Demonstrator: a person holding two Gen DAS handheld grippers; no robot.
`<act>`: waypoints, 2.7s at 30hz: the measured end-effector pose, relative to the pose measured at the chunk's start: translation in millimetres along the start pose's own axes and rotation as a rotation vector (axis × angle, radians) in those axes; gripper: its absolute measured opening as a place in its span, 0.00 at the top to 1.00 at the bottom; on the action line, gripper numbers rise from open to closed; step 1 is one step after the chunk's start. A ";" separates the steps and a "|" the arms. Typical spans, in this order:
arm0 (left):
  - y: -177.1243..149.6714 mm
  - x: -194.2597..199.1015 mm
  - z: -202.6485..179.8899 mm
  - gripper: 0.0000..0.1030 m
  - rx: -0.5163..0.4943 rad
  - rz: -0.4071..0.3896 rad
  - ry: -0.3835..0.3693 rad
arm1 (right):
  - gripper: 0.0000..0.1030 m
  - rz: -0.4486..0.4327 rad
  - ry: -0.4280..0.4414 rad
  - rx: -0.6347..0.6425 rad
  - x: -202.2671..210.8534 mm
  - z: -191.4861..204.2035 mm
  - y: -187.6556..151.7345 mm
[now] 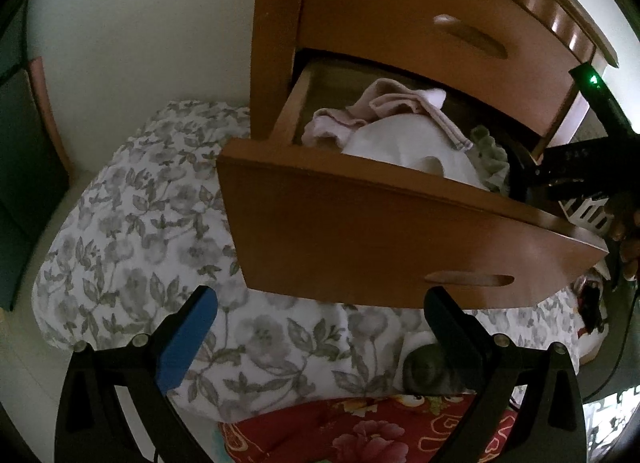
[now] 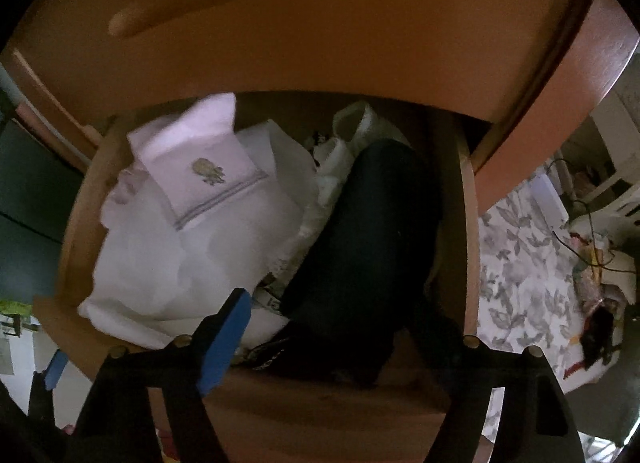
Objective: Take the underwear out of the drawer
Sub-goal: 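Reach the right gripper back into the open drawer, then grasp the dark navy garment in the drawer with the right gripper, then lift the dark navy garment out of the drawer with the right gripper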
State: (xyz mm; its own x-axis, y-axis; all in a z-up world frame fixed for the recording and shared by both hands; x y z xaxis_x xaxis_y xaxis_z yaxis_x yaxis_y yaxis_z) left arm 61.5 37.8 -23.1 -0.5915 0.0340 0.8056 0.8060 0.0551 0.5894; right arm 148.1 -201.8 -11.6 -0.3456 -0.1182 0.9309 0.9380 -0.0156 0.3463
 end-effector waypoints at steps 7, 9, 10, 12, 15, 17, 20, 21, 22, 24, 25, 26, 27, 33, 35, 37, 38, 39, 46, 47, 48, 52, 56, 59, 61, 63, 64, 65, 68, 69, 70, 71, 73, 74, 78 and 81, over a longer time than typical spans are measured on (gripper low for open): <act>-1.4 -2.2 2.1 0.00 0.006 0.009 -0.007 | 0.29 0.045 -0.054 0.014 -13.4 2.2 2.6; -1.4 -2.6 2.5 0.00 0.006 0.010 -0.007 | 0.32 0.054 -0.072 0.034 -17.1 4.4 2.2; -1.3 -2.7 3.0 0.00 0.007 0.010 -0.007 | 0.36 0.059 -0.084 0.044 -18.5 5.5 1.1; -1.4 -3.1 4.1 0.00 0.011 0.011 -0.008 | 0.39 0.066 -0.117 0.065 -19.5 4.2 -0.8; -2.3 -4.9 5.3 0.00 0.015 0.016 -0.009 | 0.40 0.055 -0.127 0.067 -12.8 -1.6 -2.6; -2.9 -5.9 5.9 0.00 0.017 0.019 -0.010 | 0.42 0.038 -0.140 0.068 -5.8 -6.2 -2.6; -3.5 -7.5 6.5 0.00 0.022 0.024 -0.013 | 0.45 0.026 -0.173 0.088 3.5 -12.4 -2.9; -3.7 -8.0 6.9 0.00 0.024 0.025 -0.014 | 0.46 0.023 -0.186 0.091 7.0 -15.0 -4.0; -4.2 -8.4 7.4 0.00 0.026 0.026 -0.015 | 0.48 0.019 -0.195 0.092 10.4 -16.9 -6.3; -4.4 -9.1 7.3 0.00 0.027 0.028 -0.015 | 0.50 0.014 -0.200 0.089 13.2 -22.4 -5.5; -4.4 -9.1 7.0 0.00 0.027 0.029 -0.015 | 0.51 0.015 -0.198 0.085 10.4 -23.2 -2.9; -4.5 -9.2 6.8 0.00 0.026 0.029 -0.017 | 0.51 0.020 -0.193 0.079 9.2 -24.0 -3.9; -4.5 -9.1 6.9 0.00 0.026 0.030 -0.018 | 0.52 0.026 -0.185 0.076 6.8 -23.7 -5.4; -3.9 -8.3 9.3 0.00 0.033 0.028 -0.014 | 0.64 0.052 -0.144 0.073 -15.7 -20.6 -6.5; -3.9 -8.5 10.9 0.00 0.036 0.028 -0.013 | 0.66 0.049 -0.142 0.066 -17.5 -21.6 -6.6; -4.0 -9.1 12.4 0.00 0.041 0.031 -0.013 | 0.74 0.042 -0.134 0.057 -16.1 -23.1 -6.8; -4.1 -9.3 12.6 0.00 0.042 0.032 -0.013 | 0.76 0.038 -0.129 0.055 -15.3 -24.7 -6.8; -4.1 -9.4 12.3 0.00 0.041 0.034 -0.014 | 0.82 0.031 -0.117 0.058 -13.1 -25.2 -7.2; -4.0 -7.3 10.2 0.00 0.029 0.029 -0.015 | 0.89 -0.012 -0.094 0.063 5.6 -29.7 -9.3; -4.0 -7.0 10.0 0.00 0.029 0.029 -0.015 | 0.89 -0.020 -0.095 0.062 9.3 -31.9 -9.0; -3.9 -6.9 9.9 0.00 0.029 0.029 -0.014 | 0.89 -0.026 -0.098 0.060 11.7 -33.2 -8.4; -3.9 -5.1 9.3 0.00 0.026 0.026 -0.013 | 0.89 -0.065 -0.108 0.048 27.5 -39.3 -4.6; -4.0 -2.1 8.1 0.00 0.022 0.021 -0.014 | 0.90 -0.094 -0.109 0.039 41.7 -42.8 -1.3; -3.8 0.5 7.3 0.00 0.017 0.018 -0.014 | 0.90 -0.111 -0.111 0.033 49.6 -44.2 -1.1; -3.3 2.5 7.1 0.00 0.015 0.014 -0.013 | 0.90 -0.122 -0.107 0.031 55.3 -44.5 -0.8; -3.2 4.1 7.1 0.00 0.015 0.012 -0.011 | 0.90 -0.135 -0.104 0.034 62.3 -44.4 -1.0; -3.3 4.7 6.9 0.00 0.015 0.011 -0.011 | 0.90 -0.143 -0.103 0.037 66.5 -43.9 -1.0; -3.2 5.1 6.5 0.00 0.014 0.011 -0.011 | 0.90 -0.150 -0.102 0.040 70.8 -43.0 -1.0; -3.7 7.0 4.6 0.00 0.008 0.007 -0.012 | 0.90 -0.169 -0.097 0.051 81.8 -40.3 -1.7; -3.8 7.8 3.8 0.00 0.004 0.005 -0.012 | 0.90 -0.179 -0.094 0.053 86.9 -39.2 -2.0; -4.0 8.7 3.1 0.00 0.001 0.004 -0.013 | 0.90 -0.184 -0.093 0.055 89.9 -38.3 -2.2; -4.0 9.7 2.5 0.00 -0.001 0.003 -0.013 | 0.90 -0.190 -0.092 0.058 93.4 -37.5 -2.3; -4.0 11.7 1.5 0.00 -0.007 -0.001 -0.013 | 0.90 -0.202 -0.092 0.066 101.6 -35.6 -3.5; -3.9 12.3 1.2 0.00 -0.008 -0.002 -0.013 | 0.90 -0.206 -0.090 0.070 104.6 -34.7 -4.2; -3.6 16.9 -0.9 0.00 -0.014 -0.011 -0.011 | 0.90 -0.232 -0.070 0.076 119.3 -30.8 -8.5; -4.1 20.6 -3.4 0.00 -0.020 -0.017 -0.011 | 0.90 -0.260 -0.058 0.086 134.7 -26.9 -13.0</act>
State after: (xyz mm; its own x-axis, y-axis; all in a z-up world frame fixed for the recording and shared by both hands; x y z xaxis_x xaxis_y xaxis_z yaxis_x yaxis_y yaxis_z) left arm 46.1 34.9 -8.7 -0.6050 0.0446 0.7950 0.7962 0.0360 0.6039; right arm 90.0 -244.3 106.1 -0.5775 -0.0644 0.8138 0.8129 0.0462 0.5806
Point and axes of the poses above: each gripper's, at about its wrist camera, not at the fingertips, and x roughly against the way its jaws point, z to its left, y to its top, the point moved 5 cm from there along -x, roughly the way its jaws point, and after that the axes turned 7 degrees about y, right-handed, at the moved point
